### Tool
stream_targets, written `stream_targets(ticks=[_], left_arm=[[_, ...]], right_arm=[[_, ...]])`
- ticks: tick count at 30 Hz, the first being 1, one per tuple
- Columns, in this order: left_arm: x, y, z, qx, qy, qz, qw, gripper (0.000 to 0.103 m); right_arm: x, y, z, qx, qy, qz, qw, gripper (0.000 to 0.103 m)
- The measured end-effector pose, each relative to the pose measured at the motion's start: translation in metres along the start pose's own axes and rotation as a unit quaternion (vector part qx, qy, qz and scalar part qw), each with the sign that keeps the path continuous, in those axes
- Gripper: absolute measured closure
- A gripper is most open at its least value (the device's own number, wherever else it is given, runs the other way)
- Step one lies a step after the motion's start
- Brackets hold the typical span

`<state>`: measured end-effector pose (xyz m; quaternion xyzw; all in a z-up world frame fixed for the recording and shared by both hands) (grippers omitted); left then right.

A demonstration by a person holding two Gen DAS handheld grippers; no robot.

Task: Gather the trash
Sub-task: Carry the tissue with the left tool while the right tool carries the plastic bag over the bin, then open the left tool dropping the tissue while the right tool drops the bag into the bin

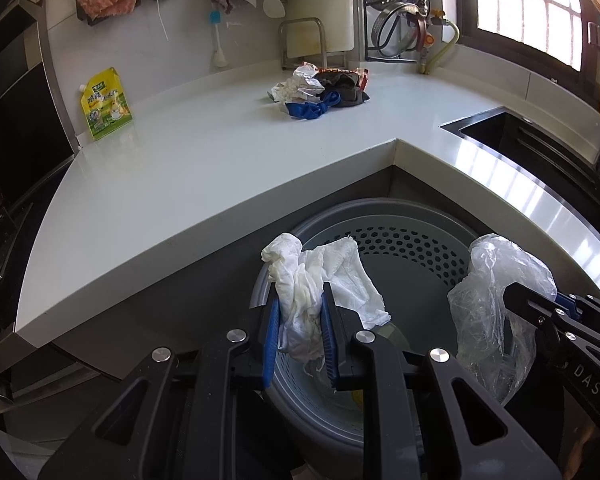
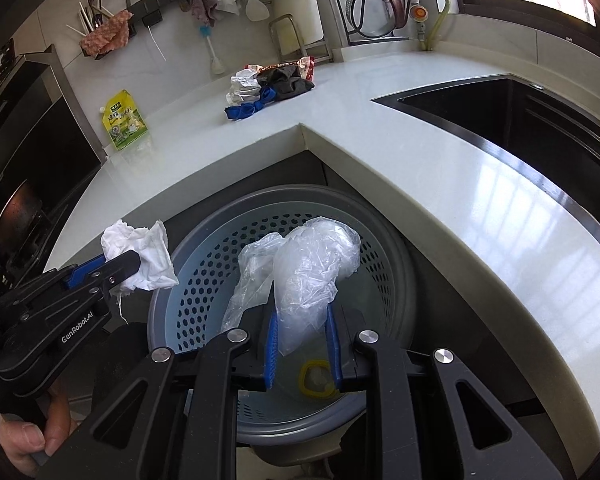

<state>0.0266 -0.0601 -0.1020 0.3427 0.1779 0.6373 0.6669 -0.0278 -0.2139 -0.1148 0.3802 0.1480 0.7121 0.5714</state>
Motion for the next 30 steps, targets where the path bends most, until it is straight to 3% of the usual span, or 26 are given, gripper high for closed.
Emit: stream_targets(ticks=[20,30], left_arm=[[-0.015,-0.013,-0.017,0.044,0.002,-0.033,0.9985,0.08],[-0.013,-0.015,-0.018,0.048,0.007,-0.033,0.9983,0.079]], right_arm=[[-0.008,-0.012,-0.008,0.02,-0.002,-0.002,1.0,0.083],[-0.006,-0.014,-0.009,0.022,0.0,-0.001,1.0,0.079]])
Point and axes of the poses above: each gripper's, at about its wrist camera, not at the fingertips, and y roughly against the way its jaws point, x to its left, z to its top, the point moved 7 cm from there along -y, roughly the way its jaws point, and after that the axes turned 10 degrees about z, right-handed, at the moved point
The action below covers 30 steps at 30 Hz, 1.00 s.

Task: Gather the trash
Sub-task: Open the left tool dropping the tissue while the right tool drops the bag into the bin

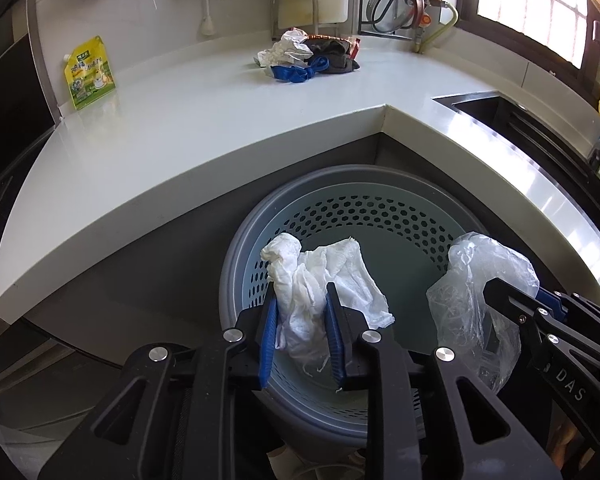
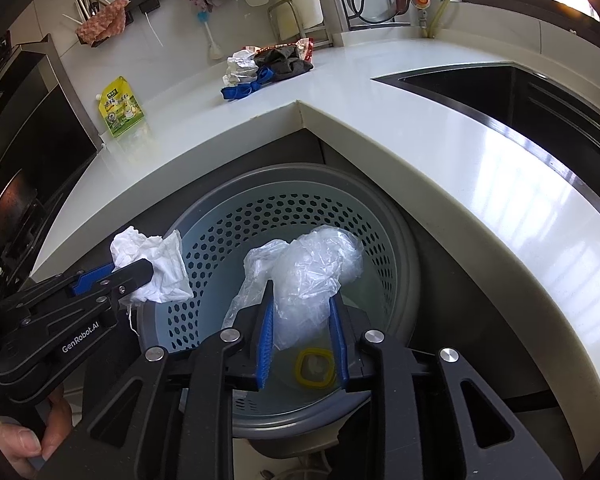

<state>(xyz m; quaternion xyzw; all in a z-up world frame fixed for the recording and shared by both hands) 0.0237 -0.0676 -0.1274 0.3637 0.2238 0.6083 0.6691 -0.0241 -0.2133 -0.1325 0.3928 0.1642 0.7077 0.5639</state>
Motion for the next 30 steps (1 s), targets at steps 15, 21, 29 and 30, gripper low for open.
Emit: stream_targets(ticks=[15,21,29,30], left_arm=[[0.007,0.003,0.0,-0.003,0.012,0.006,0.9999,0.042],[0.01,0.003,0.0,-0.003,0.017,0.007,0.9998,0.036],[0.013,0.004,0.001,-0.007,0.02,0.009,0.9997,0.032],[0.013,0.005,0.002,-0.009,0.02,0.009,0.9997,0.032]], right_arm=[[-0.001,0.006,0.0,-0.017,-0.007,0.001,1.0,0.053],[0.001,0.006,0.001,-0.016,-0.006,0.004,1.0,0.05],[0.002,0.007,0.0,-0.018,-0.003,0.006,1.0,0.047],[0.002,0.007,0.001,-0.018,-0.003,0.006,1.0,0.047]])
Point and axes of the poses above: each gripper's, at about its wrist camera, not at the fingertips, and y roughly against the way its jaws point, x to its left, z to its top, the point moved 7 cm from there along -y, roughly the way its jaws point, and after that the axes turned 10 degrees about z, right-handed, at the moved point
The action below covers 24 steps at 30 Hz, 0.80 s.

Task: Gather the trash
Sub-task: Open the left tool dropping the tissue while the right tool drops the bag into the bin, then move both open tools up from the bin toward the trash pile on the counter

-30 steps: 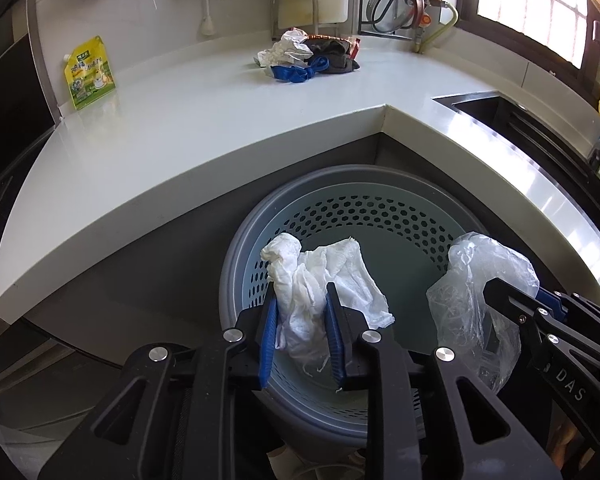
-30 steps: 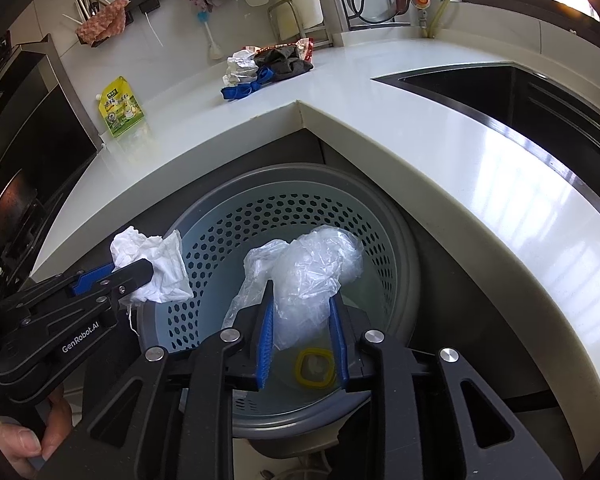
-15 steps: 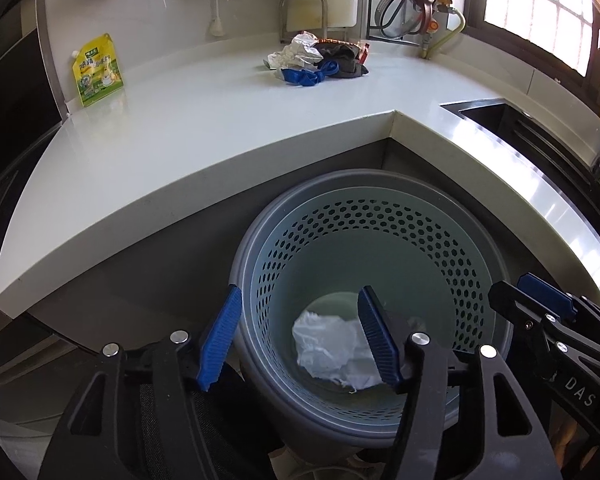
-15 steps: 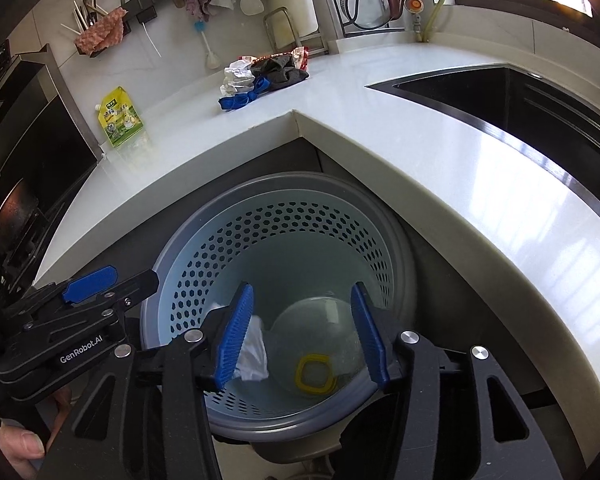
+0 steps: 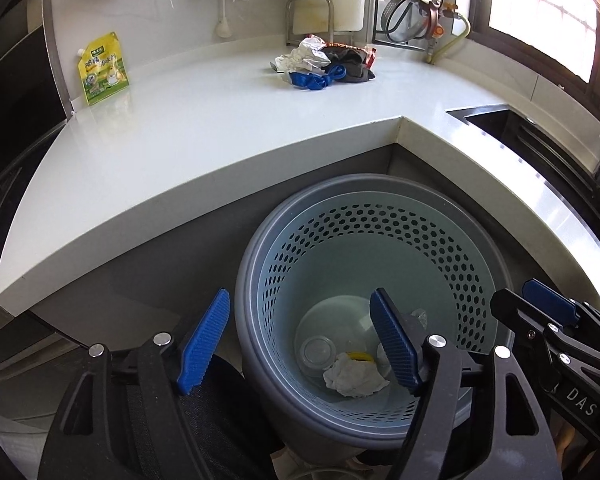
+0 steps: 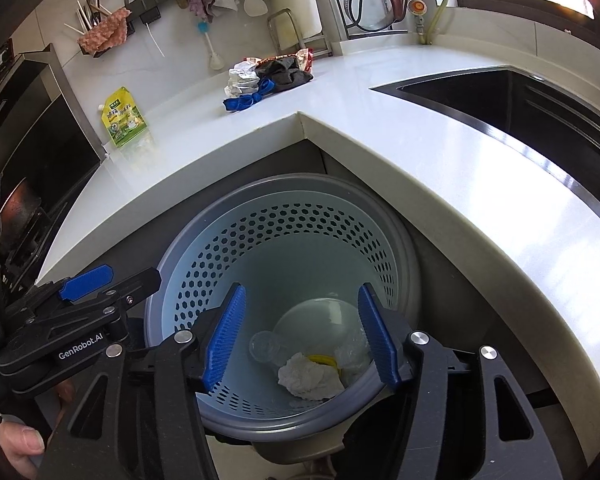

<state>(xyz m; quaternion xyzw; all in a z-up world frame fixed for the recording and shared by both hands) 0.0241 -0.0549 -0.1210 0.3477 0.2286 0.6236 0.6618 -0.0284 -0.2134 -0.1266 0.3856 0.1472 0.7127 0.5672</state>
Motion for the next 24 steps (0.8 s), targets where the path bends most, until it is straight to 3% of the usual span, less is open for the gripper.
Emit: stream_targets(ticks=[4,24], left_arm=[[0.003,0.0,0.002,-0.004,0.004,0.0,1.0,0.029],[0.031,0.014,0.036,-0.044,0.028,0.018,0.9985,0.024]], right_arm=[[0.001,0.001,0.001,-0.004,0.002,-0.001,1.0,0.042],[0.02,-0.002,0.035,-0.018,0.017,0.022,0.999,0.041]])
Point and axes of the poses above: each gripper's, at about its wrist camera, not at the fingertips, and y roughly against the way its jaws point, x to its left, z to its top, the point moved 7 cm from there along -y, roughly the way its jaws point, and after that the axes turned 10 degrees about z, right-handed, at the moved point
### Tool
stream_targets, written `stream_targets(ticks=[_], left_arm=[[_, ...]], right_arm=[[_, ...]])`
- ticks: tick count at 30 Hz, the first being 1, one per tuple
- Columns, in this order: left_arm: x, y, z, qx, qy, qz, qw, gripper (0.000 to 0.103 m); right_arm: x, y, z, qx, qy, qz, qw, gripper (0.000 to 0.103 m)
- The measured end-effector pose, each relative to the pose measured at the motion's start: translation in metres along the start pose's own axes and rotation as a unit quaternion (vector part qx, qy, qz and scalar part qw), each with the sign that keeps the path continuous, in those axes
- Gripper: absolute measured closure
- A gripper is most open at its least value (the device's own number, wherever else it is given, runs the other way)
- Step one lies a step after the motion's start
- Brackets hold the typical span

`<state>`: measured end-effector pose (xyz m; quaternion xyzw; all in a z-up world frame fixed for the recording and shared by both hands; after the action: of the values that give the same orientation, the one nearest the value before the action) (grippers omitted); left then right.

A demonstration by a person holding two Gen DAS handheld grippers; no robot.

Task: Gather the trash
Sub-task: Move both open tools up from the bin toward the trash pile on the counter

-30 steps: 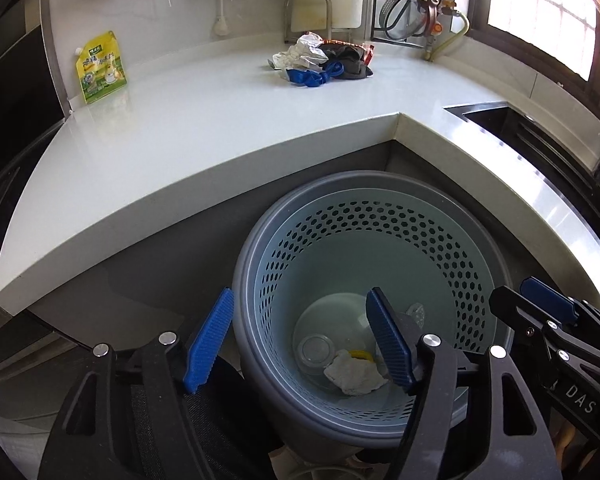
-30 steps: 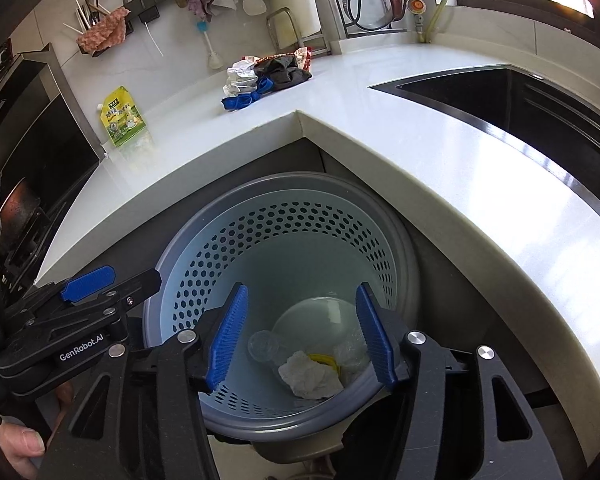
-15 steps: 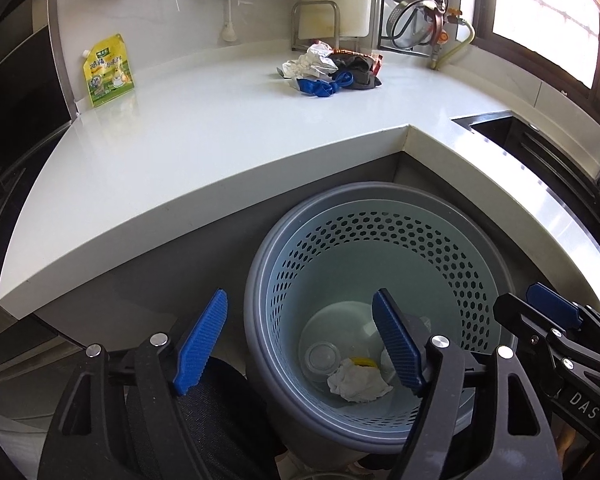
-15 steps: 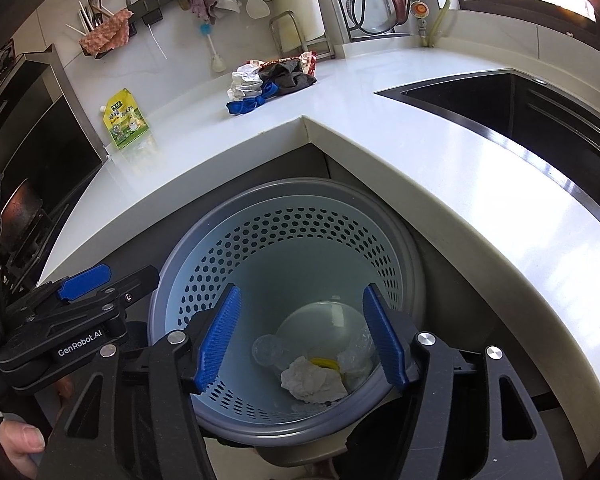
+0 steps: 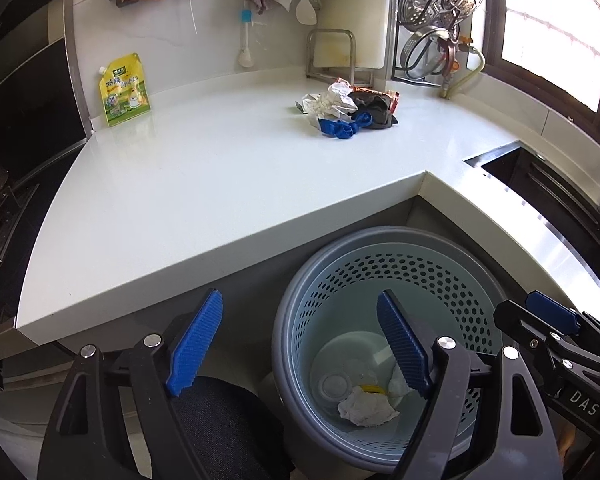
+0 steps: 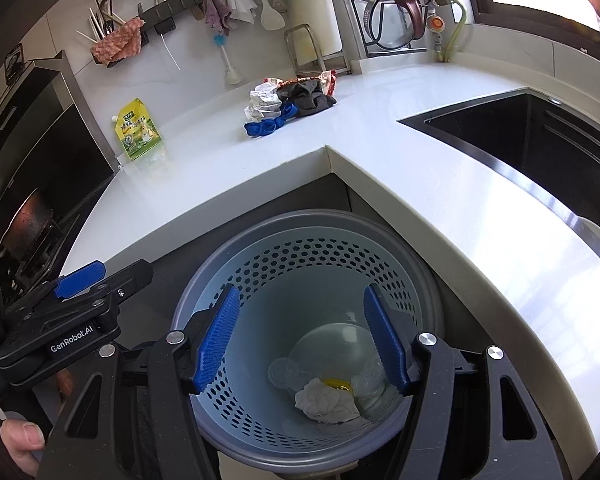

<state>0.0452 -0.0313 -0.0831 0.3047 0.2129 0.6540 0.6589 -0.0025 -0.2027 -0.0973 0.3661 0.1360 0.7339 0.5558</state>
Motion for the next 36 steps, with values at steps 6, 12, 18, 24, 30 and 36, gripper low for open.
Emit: stream_targets(ticks=[6,12,18,24,30,36], left_arm=[[0.008,0.001,0.01,0.001,0.009,0.009,0.9999,0.024],[0.012,0.001,0.03,-0.005,0.021,0.011,0.9997,0.021],[0.012,-0.007,0.056,-0.008,0.029,0.009,0.9995,0.019],[0.015,-0.018,0.089,-0.017,0.032,0.014,0.9992,0.016],[0.014,-0.04,0.121,-0.019,0.039,0.015,0.9989,0.015],[0.008,-0.069,0.144,-0.011,0.042,0.019,0.9988,0.015]], right_arm=[[0.004,-0.002,0.015,-0.002,0.003,0.01,1.0,0.04],[0.009,-0.005,0.04,-0.008,0.013,0.018,1.0,0.039],[0.006,-0.011,0.072,-0.018,0.023,0.018,0.999,0.037],[-0.003,-0.019,0.111,-0.028,0.032,0.013,0.999,0.036],[-0.015,-0.039,0.15,-0.025,0.044,0.007,0.999,0.036],[-0.025,-0.069,0.188,-0.014,0.069,0.0,0.997,0.036]])
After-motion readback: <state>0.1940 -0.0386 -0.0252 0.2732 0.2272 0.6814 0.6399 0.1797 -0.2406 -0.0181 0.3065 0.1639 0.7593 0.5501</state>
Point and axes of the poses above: each gripper's, at about its wrist camera, not at the fingertips, and y roughly against the way its jaws point, x to its left, z to its top, the point moved 7 cm from there along -y, roughly the way its jaws point, and after that the axes turned 10 degrees about z, right-handed, at the moved point
